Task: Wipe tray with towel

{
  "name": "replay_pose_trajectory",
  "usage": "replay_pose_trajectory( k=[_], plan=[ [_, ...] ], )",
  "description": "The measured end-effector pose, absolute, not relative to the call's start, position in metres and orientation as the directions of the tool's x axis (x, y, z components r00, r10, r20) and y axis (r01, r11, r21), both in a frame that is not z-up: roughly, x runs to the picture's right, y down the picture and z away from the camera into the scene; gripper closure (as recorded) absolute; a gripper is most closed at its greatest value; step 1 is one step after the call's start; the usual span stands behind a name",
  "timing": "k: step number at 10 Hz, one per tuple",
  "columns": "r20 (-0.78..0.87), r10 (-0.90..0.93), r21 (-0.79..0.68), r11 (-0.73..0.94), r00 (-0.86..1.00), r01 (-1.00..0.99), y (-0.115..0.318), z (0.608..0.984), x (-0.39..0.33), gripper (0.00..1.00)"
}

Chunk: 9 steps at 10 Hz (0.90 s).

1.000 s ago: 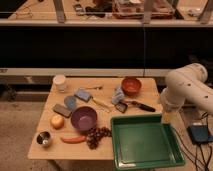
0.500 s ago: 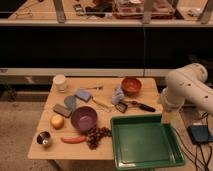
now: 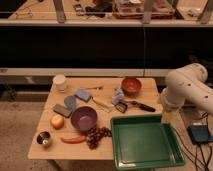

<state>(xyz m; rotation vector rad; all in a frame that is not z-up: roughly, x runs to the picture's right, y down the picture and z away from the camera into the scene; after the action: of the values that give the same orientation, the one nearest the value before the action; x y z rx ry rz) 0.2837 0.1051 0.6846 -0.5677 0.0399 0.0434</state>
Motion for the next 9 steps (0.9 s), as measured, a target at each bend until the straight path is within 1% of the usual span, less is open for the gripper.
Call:
replay_pose_trajectory(
  k=[6,8,9],
  plan=[
    [-0.046,0.013,-0.530,0.847,0.999,-0.035,0.104,0.685,0.283,0.35],
    [0.009,-0.075,-0.468,0.881,0.997,0.070,0.087,0.688,0.269,0.35],
    [0.079,-0.152,-0.415,0.893,0.985,0.171,0.072,0.692,0.250,0.35]
  ],
)
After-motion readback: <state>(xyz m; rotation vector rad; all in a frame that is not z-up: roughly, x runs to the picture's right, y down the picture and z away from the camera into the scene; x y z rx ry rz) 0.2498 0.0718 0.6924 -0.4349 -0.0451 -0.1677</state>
